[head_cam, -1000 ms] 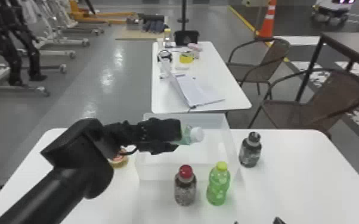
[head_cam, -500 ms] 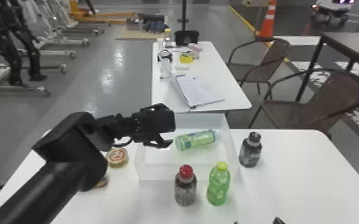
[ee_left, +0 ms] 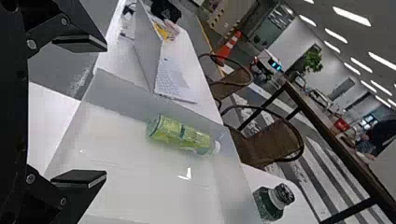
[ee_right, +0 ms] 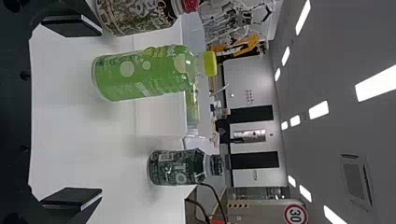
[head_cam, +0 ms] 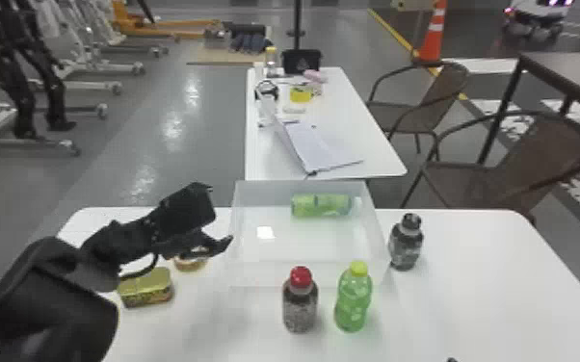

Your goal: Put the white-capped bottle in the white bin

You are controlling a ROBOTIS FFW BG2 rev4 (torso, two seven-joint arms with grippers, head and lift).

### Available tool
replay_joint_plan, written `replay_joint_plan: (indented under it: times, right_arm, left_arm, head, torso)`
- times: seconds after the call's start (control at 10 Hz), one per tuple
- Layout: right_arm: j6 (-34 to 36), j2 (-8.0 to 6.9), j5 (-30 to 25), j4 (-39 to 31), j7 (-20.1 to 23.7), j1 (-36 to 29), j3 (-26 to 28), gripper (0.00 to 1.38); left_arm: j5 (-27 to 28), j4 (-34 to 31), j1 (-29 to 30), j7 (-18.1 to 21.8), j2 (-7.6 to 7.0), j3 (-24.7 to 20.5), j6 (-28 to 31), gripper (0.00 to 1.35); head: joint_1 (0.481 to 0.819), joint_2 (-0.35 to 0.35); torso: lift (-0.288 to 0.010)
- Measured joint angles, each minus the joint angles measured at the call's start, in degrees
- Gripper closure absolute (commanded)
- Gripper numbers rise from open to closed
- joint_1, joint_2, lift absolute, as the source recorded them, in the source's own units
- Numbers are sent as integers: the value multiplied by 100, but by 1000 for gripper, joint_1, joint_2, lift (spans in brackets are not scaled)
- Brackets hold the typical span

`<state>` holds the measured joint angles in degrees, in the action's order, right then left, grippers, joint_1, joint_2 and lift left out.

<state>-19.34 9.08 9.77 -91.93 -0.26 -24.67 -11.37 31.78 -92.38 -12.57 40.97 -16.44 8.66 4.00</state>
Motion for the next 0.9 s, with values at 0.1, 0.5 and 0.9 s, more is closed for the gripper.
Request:
replay_joint_plan:
  times: [0.1, 0.5, 0.9]
  right_arm:
    - [0, 23, 16, -29, -15, -38, 6, 90]
    - [0, 94, 33, -112, -137, -141, 8, 88]
    - [0, 94, 34, -124, -141, -166, 9, 88]
  left_arm:
    - [-62, -110, 454, 13, 284, -541, -206, 321]
    - [-951, -288, 1973, -201, 1594, -2652, -1153, 321]
    - [-3038, -27, 2815, -1028, 1635, -3046, -1757, 321]
  head:
    - [549, 0]
    - [549, 0]
    - [549, 0]
  torso:
    - [-100]
    - [-100]
    - [-100]
